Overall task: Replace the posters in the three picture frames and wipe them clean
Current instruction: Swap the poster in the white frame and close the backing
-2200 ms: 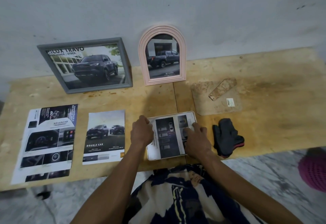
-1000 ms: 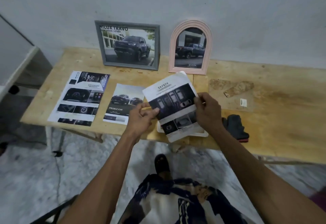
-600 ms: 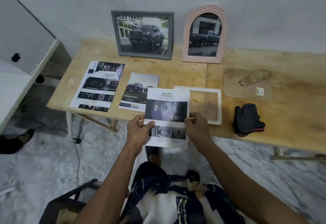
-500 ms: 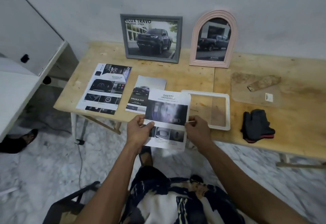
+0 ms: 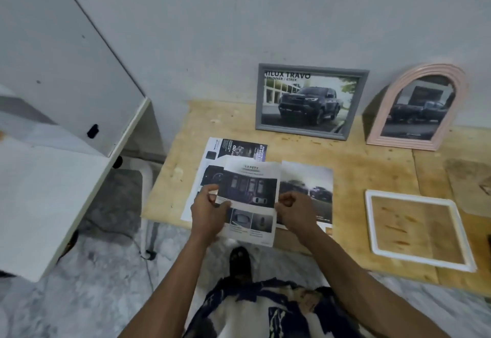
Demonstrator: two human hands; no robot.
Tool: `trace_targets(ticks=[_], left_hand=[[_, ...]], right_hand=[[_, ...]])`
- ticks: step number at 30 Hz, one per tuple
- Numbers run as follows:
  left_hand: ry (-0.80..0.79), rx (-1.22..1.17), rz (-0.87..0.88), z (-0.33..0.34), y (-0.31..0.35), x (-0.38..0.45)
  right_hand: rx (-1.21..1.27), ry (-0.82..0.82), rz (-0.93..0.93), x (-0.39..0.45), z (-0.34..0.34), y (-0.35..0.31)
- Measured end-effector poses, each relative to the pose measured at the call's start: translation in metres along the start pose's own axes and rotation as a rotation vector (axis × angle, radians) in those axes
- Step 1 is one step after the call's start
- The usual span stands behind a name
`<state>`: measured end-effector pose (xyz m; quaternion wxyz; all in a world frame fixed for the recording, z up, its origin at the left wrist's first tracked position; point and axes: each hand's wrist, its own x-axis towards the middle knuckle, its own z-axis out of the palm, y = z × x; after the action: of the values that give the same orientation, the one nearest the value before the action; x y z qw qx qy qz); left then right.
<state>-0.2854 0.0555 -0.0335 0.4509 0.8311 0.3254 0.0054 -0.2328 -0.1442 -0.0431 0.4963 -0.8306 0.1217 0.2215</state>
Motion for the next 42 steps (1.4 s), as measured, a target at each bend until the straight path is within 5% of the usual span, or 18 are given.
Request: trace_targets(ticks=[16, 28, 36, 42], left_hand=[[-0.273, 0.183, -0.009, -0.033, -0.04, 0.103], [-0.366, 0.365, 0.019, -0.027, -0.045, 0.112], [-0.281, 0.323, 0.081, -0.008, -0.03, 0.104], [-0.49, 0.247, 0.123, 0.046, 0.012, 0.075]], right_hand=[[-0.018, 0.186, 0.158, 0.039, 0.09, -0.041], [-0.172, 0.121, 0.201, 0.046, 0.103, -0.033], [-0.118, 0.249, 0.213, 0.031, 0.078, -0.029], [-0.217, 0.362, 0.275, 0.017, 0.012, -0.006]])
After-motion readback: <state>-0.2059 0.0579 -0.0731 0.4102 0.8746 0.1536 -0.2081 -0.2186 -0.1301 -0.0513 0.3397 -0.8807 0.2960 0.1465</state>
